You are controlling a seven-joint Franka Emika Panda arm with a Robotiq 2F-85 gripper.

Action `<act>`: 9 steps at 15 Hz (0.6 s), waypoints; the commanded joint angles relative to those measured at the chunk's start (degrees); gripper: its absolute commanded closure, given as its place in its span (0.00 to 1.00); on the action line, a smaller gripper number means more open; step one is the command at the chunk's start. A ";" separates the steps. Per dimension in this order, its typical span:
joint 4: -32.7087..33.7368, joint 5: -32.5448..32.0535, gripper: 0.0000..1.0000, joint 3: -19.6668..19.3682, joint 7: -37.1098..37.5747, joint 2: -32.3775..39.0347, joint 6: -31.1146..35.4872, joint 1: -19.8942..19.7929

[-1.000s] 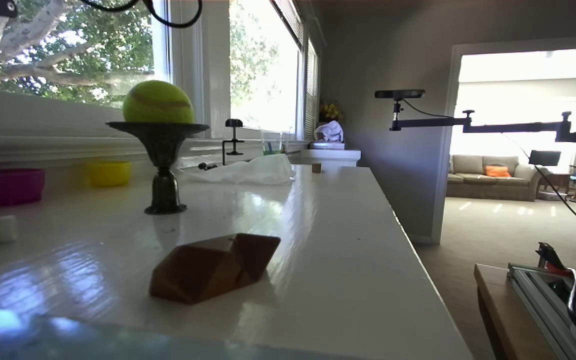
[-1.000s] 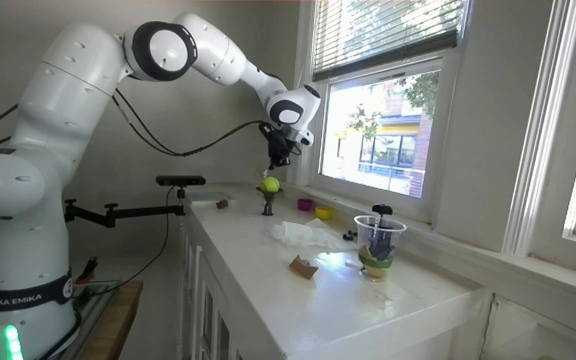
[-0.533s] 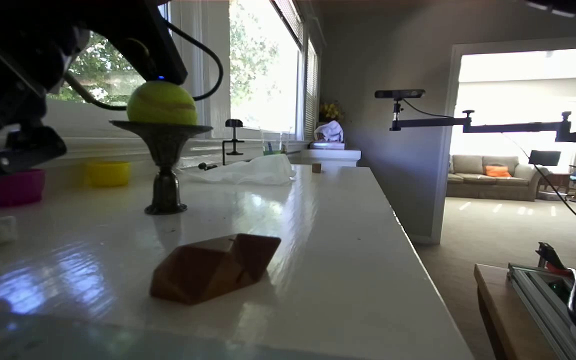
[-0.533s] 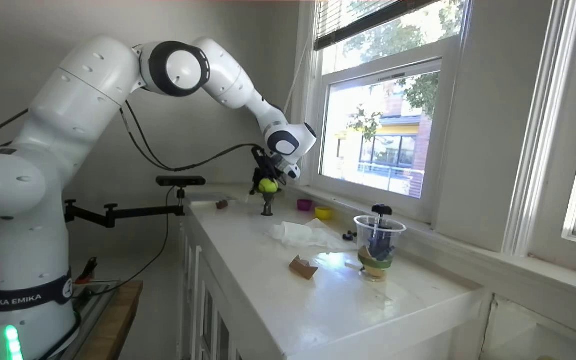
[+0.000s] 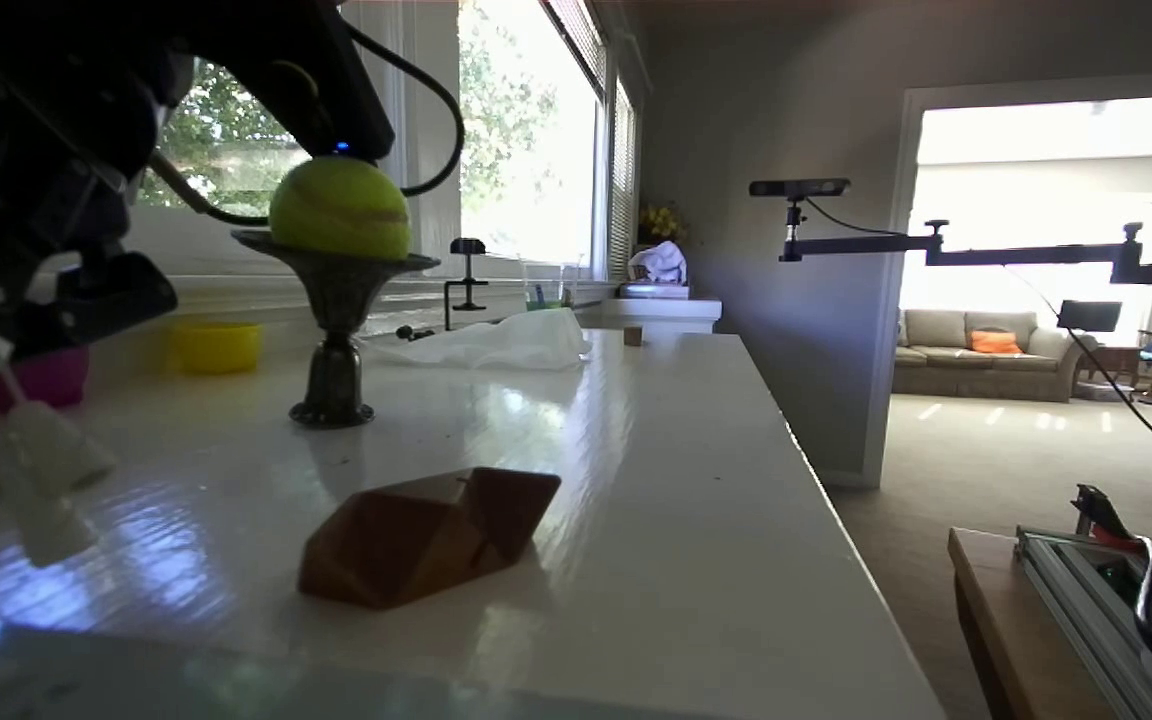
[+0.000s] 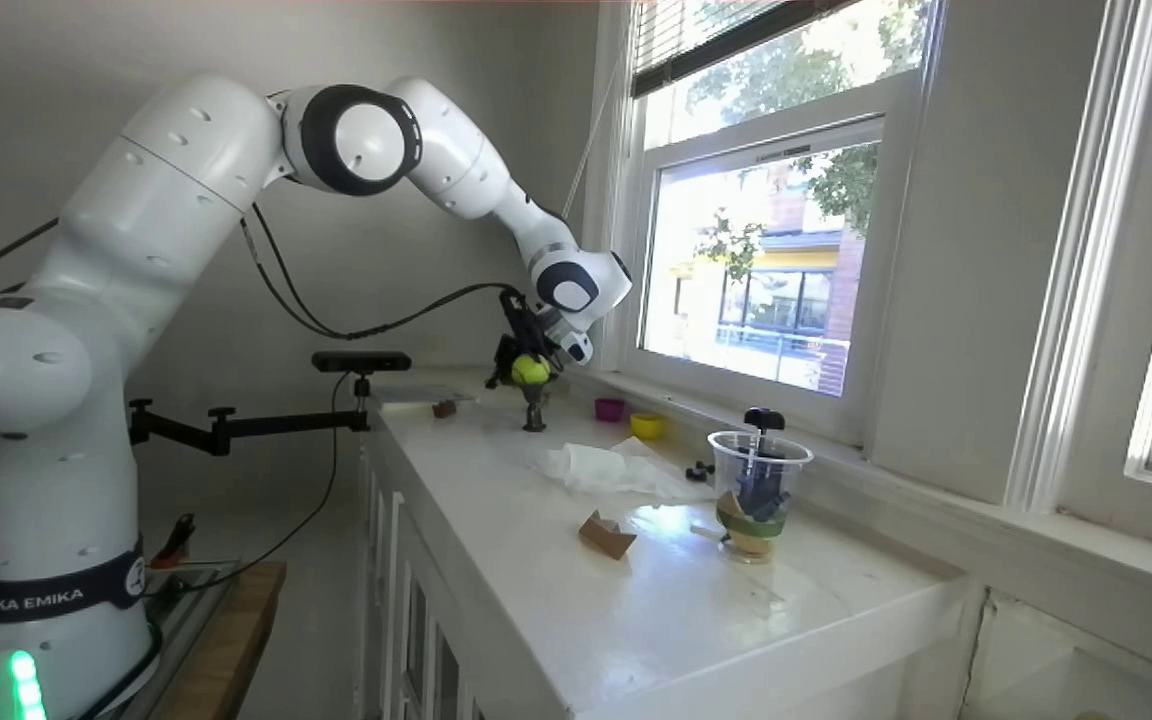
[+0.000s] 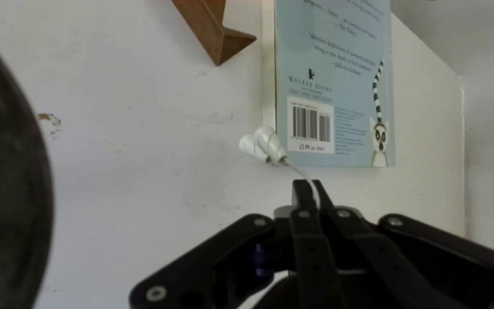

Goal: Open up the blinds

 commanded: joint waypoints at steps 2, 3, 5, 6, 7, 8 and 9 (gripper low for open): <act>0.31 0.09 0.98 -0.33 0.03 0.12 -0.27 0.29; 0.32 0.09 1.00 -0.33 0.03 0.12 -0.28 0.30; 1.39 -0.50 1.00 -0.61 -0.16 -0.99 -0.06 0.12; 1.82 -0.67 1.00 -0.69 -0.29 -1.15 0.27 0.15; 2.42 -0.98 1.00 -0.91 -0.31 -1.73 0.24 0.00; 3.10 -1.37 1.00 -1.08 -0.20 -1.89 0.14 0.03; 3.86 -1.91 1.00 -1.23 -0.11 -2.03 -0.21 0.09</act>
